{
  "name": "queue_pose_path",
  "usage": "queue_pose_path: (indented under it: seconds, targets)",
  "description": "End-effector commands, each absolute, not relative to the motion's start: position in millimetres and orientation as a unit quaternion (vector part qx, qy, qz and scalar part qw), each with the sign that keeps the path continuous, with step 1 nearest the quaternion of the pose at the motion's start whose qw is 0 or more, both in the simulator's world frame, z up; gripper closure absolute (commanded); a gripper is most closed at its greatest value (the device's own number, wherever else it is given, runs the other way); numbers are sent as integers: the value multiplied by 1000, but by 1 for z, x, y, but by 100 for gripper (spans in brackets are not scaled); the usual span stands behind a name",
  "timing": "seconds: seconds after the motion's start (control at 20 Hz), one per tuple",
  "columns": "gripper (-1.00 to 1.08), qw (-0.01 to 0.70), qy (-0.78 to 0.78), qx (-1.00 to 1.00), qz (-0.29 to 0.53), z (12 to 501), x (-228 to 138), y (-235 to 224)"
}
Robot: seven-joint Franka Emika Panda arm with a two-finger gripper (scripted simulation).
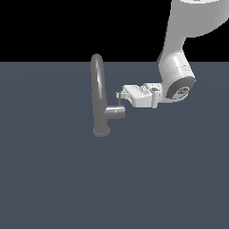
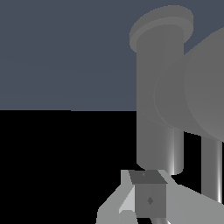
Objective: Turn on the faucet by rotating a designated handle.
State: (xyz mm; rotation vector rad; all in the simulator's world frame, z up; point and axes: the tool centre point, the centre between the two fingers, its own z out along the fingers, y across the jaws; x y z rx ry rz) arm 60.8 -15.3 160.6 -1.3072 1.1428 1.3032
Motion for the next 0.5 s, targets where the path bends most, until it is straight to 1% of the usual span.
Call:
queue_pose_path:
  seconds: [0.0,0.45]
  targets:
    - [108,467,466,-532,531,161,61,-15]
    - [108,467,466,-532,531,164,42,-17]
